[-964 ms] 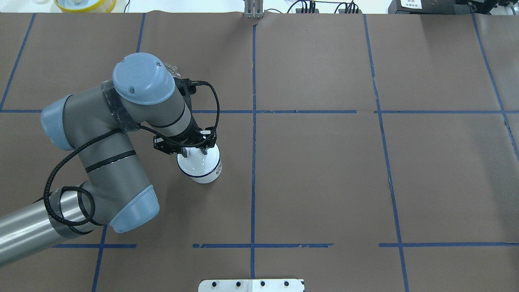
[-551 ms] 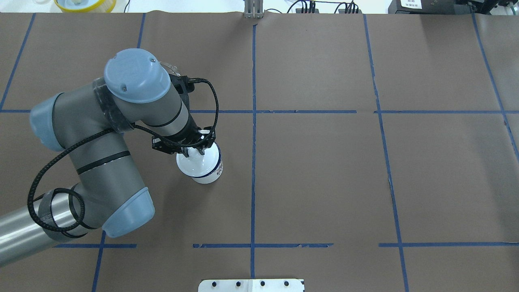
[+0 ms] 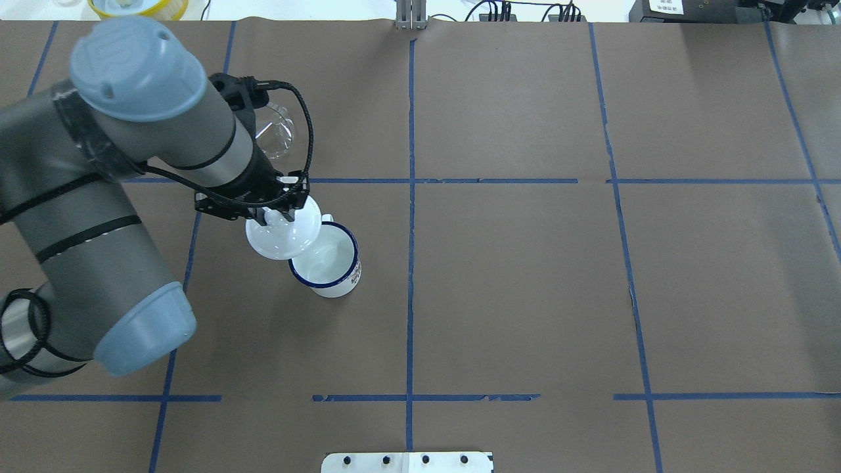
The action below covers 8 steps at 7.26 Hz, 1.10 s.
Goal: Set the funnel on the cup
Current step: 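Lift the lid off the mug and set it beside the mug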
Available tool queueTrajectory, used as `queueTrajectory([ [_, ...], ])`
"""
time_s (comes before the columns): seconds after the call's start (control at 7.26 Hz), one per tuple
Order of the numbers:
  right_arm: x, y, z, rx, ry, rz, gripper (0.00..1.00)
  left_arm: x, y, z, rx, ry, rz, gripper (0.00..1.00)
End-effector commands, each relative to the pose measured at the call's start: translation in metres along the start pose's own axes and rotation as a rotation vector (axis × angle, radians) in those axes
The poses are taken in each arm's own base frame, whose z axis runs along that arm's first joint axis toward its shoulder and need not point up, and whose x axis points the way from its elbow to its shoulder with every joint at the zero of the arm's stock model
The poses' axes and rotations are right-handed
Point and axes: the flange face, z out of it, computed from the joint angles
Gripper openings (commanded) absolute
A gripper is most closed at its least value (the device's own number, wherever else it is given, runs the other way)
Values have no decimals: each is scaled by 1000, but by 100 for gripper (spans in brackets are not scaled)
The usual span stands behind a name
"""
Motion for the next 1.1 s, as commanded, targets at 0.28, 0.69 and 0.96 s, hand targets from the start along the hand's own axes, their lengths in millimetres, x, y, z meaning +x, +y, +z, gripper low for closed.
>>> queueTrajectory([
  [0.28,0,0,0,1,0,-1,100,-106,4,61,98,8,57,0],
  [0.69,0,0,0,1,0,-1,100,-127,-16,151,133,-45,59,0],
  [0.96,0,0,0,0,0,0,100,-136,-20,168,124,-65,70,22],
])
